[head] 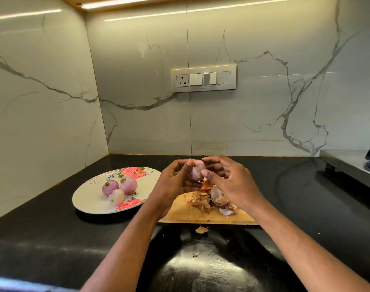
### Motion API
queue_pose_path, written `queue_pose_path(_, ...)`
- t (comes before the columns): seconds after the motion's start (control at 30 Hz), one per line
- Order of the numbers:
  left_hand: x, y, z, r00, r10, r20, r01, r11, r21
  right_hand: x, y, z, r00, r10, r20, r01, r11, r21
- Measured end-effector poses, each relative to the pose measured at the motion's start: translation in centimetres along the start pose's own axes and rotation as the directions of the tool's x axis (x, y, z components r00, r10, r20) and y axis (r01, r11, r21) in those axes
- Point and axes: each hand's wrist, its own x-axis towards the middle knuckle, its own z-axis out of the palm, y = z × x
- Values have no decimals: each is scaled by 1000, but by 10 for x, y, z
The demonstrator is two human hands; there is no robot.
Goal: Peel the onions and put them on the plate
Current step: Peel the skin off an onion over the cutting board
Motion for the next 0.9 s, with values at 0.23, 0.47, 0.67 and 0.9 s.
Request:
queue_pose_path(0.23,1,-1,1,1000,-9,15,8,996,92,1,-1,-2,1000,29,2,-30,998,64)
queue_pose_path(0.47,-1,0,3,999,21,39,-27,989,146,0,-2,-1,999,41,-25,-41,999,32)
queue_pose_path(0.67,-2,1,2,997,37,73,-43,996,82,4,2,-5,999,54,3,-54,995,84)
queue_pose_path(0.9,-3,3,1,998,27,52,-29,999,34,5,3,-7,996,82,38,-88,967,237)
